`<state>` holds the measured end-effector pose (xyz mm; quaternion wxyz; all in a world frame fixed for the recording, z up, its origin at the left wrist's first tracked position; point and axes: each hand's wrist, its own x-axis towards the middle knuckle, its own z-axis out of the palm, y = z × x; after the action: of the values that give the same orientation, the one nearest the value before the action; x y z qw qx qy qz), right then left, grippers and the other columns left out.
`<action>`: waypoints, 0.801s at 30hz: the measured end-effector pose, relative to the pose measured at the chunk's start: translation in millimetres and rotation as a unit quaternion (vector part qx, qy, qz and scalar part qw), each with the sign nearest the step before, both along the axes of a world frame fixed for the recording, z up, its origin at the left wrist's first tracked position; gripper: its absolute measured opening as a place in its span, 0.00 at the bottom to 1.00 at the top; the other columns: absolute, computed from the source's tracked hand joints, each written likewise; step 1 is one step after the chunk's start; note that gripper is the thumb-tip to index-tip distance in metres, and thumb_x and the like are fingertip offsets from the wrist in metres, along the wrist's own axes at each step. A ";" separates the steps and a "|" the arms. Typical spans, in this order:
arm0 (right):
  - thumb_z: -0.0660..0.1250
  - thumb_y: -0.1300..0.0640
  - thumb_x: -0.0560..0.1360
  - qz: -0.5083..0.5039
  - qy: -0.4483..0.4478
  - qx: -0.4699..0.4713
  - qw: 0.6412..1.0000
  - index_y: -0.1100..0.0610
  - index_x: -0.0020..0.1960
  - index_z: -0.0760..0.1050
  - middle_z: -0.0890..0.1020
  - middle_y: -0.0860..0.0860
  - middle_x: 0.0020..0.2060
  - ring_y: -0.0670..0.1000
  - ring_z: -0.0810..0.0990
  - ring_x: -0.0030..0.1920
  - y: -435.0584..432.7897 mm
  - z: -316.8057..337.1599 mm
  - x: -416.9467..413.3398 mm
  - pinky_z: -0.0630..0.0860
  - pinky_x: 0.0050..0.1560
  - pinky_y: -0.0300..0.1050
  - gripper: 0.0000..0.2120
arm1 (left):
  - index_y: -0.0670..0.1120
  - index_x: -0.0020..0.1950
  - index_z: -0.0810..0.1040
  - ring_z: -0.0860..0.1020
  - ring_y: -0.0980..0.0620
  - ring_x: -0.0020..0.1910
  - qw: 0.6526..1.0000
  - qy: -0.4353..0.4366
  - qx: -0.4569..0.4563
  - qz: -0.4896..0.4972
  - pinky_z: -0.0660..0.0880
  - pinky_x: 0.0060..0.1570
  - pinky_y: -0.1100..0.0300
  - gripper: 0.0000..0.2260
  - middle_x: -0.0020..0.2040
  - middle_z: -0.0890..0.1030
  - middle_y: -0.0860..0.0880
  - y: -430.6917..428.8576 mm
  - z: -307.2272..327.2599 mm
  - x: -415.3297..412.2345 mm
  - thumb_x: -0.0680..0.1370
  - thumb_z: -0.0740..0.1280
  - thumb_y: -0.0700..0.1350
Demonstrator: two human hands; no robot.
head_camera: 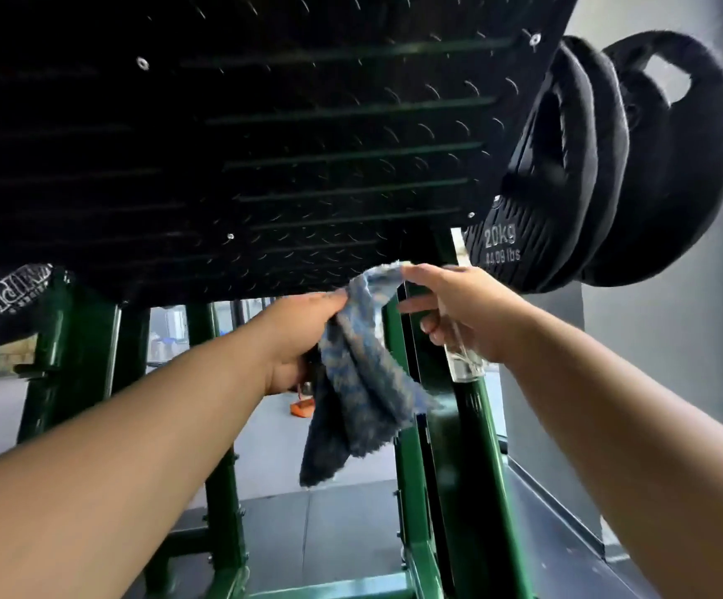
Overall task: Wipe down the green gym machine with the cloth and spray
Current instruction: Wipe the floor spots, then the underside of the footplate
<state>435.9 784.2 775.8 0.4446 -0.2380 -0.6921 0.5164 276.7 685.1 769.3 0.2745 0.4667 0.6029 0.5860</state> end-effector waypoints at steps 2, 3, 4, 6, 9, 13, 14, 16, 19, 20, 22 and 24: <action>0.70 0.33 0.69 -0.009 -0.082 0.007 0.997 0.58 0.52 0.74 0.85 0.56 0.44 0.49 0.72 0.26 -16.3 2.1 -8.6 0.68 0.29 0.41 0.29 | 0.44 0.51 0.80 0.82 0.47 0.37 0.996 -0.061 0.046 0.050 0.78 0.32 0.58 0.12 0.44 0.83 0.44 -11.1 10.5 -5.0 0.80 0.64 0.51; 0.69 0.28 0.64 0.005 -0.112 0.020 0.993 0.59 0.54 0.73 0.85 0.55 0.44 0.49 0.72 0.27 -22.1 0.7 -8.9 0.68 0.28 0.41 0.37 | 0.43 0.53 0.80 0.82 0.46 0.37 0.993 -0.082 0.059 0.065 0.78 0.32 0.57 0.12 0.45 0.83 0.44 -13.7 12.2 -5.9 0.80 0.64 0.51; 0.68 0.26 0.60 0.037 -0.130 0.038 0.990 0.61 0.54 0.74 0.85 0.56 0.44 0.49 0.71 0.27 -27.7 4.4 -10.3 0.67 0.28 0.40 0.41 | 0.43 0.54 0.80 0.82 0.46 0.39 0.991 -0.092 0.061 0.077 0.78 0.32 0.57 0.12 0.47 0.84 0.43 -18.4 17.1 -7.4 0.80 0.65 0.51; 0.68 0.28 0.60 0.100 -0.143 0.065 0.983 0.61 0.51 0.79 0.85 0.57 0.45 0.48 0.70 0.28 -32.6 7.9 -11.2 0.66 0.29 0.40 0.38 | 0.43 0.52 0.81 0.83 0.46 0.38 0.993 -0.083 0.053 0.067 0.77 0.30 0.59 0.12 0.45 0.85 0.43 -24.8 18.6 -5.1 0.80 0.65 0.51; 0.74 0.49 0.71 0.101 -0.118 0.105 0.982 0.59 0.43 0.81 0.84 0.54 0.40 0.47 0.70 0.28 -35.9 16.5 -19.4 0.65 0.28 0.38 0.13 | 0.40 0.51 0.82 0.82 0.46 0.38 0.995 -0.054 0.060 0.058 0.80 0.40 0.54 0.13 0.44 0.85 0.42 -30.8 26.0 -2.5 0.80 0.65 0.50; 0.68 0.59 0.76 0.134 -0.075 0.030 0.988 0.59 0.44 0.78 0.85 0.56 0.44 0.48 0.70 0.26 -42.3 25.7 -21.7 0.64 0.26 0.38 0.03 | 0.40 0.57 0.81 0.80 0.48 0.41 0.993 -0.023 0.093 0.067 0.79 0.47 0.52 0.14 0.44 0.83 0.44 -44.5 40.8 3.0 0.80 0.65 0.49; 0.68 0.55 0.76 0.174 -0.077 0.014 0.982 0.58 0.47 0.79 0.85 0.54 0.45 0.48 0.70 0.27 -44.7 28.1 -18.3 0.64 0.26 0.38 0.06 | 0.41 0.57 0.81 0.80 0.49 0.40 0.993 -0.014 0.099 0.061 0.79 0.45 0.54 0.14 0.45 0.83 0.45 -46.2 43.5 5.6 0.80 0.64 0.50; 0.70 0.52 0.75 0.207 -0.099 0.043 0.972 0.56 0.48 0.81 0.83 0.52 0.41 0.48 0.69 0.27 -50.8 32.2 -12.6 0.63 0.25 0.38 0.08 | 0.43 0.59 0.80 0.81 0.49 0.45 0.993 0.027 0.100 0.061 0.78 0.47 0.56 0.15 0.50 0.83 0.45 -48.6 48.0 9.6 0.80 0.64 0.52; 0.70 0.64 0.73 0.123 -0.096 0.065 0.986 0.57 0.36 0.74 0.75 0.52 0.27 0.48 0.68 0.23 -49.8 38.5 -9.6 0.63 0.21 0.36 0.10 | 0.47 0.57 0.80 0.79 0.47 0.52 0.987 0.099 0.092 0.091 0.75 0.55 0.53 0.13 0.54 0.81 0.46 -50.5 54.5 12.4 0.80 0.63 0.53; 0.69 0.68 0.73 0.097 -0.084 0.053 0.990 0.58 0.35 0.72 0.74 0.52 0.25 0.47 0.68 0.22 -47.9 42.0 -9.1 0.63 0.20 0.35 0.11 | 0.47 0.53 0.80 0.78 0.47 0.47 0.983 0.122 0.094 0.105 0.75 0.50 0.55 0.12 0.49 0.81 0.46 -52.6 57.0 11.4 0.81 0.62 0.52; 0.68 0.70 0.72 0.066 -0.075 0.027 0.995 0.59 0.37 0.72 0.73 0.52 0.25 0.46 0.68 0.20 -41.0 50.0 -2.8 0.63 0.19 0.34 0.10 | 0.46 0.44 0.76 0.72 0.48 0.42 0.969 0.155 0.110 0.155 0.68 0.43 0.57 0.12 0.42 0.75 0.44 -54.0 60.7 4.3 0.82 0.59 0.49; 0.71 0.68 0.71 0.069 -0.105 0.015 0.992 0.60 0.37 0.75 0.74 0.52 0.26 0.45 0.68 0.21 -37.0 57.2 8.1 0.65 0.19 0.33 0.08 | 0.47 0.42 0.73 0.70 0.48 0.43 0.964 0.171 0.101 0.179 0.67 0.46 0.56 0.13 0.43 0.73 0.43 -57.3 63.0 -1.2 0.82 0.56 0.49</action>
<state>444.0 747.2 833.0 0.3365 -0.2358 -0.7575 0.5074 275.6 627.8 832.3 0.0097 0.4693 0.6525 0.5949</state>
